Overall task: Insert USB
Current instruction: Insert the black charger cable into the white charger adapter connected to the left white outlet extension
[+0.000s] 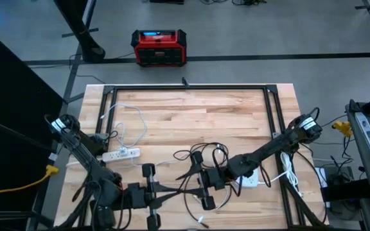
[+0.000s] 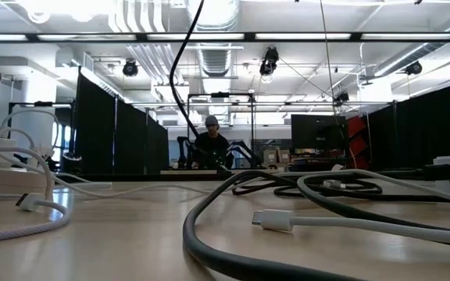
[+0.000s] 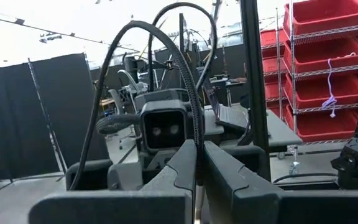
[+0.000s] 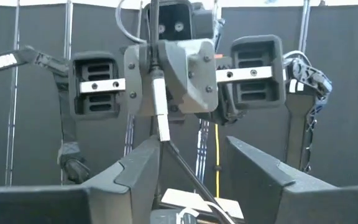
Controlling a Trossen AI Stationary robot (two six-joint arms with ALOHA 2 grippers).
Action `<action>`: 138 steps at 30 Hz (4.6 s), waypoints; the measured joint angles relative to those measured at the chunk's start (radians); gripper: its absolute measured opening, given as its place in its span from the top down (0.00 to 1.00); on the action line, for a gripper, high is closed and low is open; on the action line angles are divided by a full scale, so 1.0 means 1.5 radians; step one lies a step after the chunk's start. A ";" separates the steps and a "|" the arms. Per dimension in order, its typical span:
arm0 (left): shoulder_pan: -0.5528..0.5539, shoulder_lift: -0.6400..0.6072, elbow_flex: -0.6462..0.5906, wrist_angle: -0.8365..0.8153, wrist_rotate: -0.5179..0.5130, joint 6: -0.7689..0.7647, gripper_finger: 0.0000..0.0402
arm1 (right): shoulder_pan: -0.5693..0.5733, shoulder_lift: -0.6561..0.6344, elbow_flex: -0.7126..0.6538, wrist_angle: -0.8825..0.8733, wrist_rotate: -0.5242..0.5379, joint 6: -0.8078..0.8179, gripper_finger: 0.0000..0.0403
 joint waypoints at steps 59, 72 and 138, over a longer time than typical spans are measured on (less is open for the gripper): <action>0.047 0.011 0.268 -0.827 0.186 -0.506 0.82 | 0.029 -0.033 0.025 -0.226 0.054 -0.021 0.99; 0.047 0.014 0.283 -0.854 0.191 -0.508 0.83 | 0.029 -0.034 0.025 -0.246 0.056 -0.010 0.99; 0.057 0.034 0.328 -0.928 0.186 -0.550 0.84 | 0.028 -0.043 0.025 -0.265 0.055 -0.004 0.99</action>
